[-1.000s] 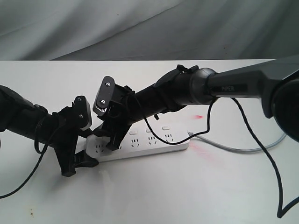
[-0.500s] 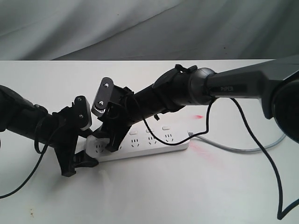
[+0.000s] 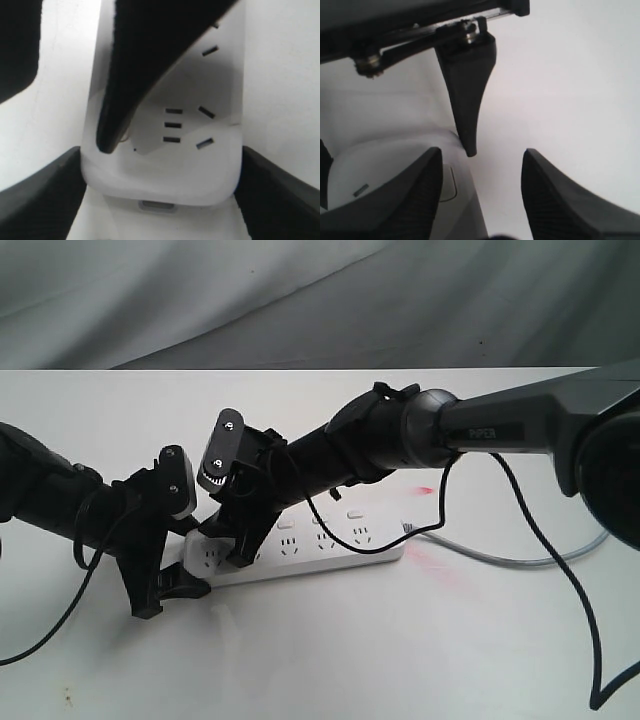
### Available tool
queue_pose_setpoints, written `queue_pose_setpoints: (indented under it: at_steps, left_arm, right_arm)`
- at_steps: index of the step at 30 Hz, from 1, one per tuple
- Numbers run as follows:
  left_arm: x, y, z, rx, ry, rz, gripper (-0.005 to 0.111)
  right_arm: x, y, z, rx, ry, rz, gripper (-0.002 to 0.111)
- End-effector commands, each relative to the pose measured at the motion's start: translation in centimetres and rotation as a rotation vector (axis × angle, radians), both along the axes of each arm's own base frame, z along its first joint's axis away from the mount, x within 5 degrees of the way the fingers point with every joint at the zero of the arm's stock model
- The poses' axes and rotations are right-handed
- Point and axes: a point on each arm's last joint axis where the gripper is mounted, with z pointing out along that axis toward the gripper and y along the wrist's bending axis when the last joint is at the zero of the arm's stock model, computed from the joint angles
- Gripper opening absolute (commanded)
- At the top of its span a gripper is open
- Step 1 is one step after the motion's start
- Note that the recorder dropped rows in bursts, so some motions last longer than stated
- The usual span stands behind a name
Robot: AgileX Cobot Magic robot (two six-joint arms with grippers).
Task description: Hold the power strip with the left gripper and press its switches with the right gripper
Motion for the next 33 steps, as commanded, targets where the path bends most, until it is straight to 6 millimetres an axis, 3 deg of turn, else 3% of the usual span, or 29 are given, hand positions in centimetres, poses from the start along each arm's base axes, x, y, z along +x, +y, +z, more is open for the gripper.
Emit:
queue_pose_setpoints:
  at_steps: [1, 18, 22, 33]
  left_arm:
    - [0.1, 0.3, -0.3, 0.032, -0.014, -0.002, 0.046]
    - [0.1, 0.3, -0.3, 0.032, -0.014, -0.002, 0.046]
    - [0.1, 0.3, -0.3, 0.032, -0.014, -0.002, 0.046]
    - [0.1, 0.3, -0.3, 0.032, -0.014, -0.002, 0.046]
  right_arm:
    - [0.1, 0.0, -0.6, -0.015, -0.01, 0.001, 0.046]
    - [0.2, 0.0, -0.7, -0.027, -0.021, -0.001, 0.046]
    - [0.2, -0.1, -2.1, -0.043, 0.002, -0.001, 0.046]
    - [0.8, -1.2, -2.5, -0.061, 0.006, -0.007, 0.046]
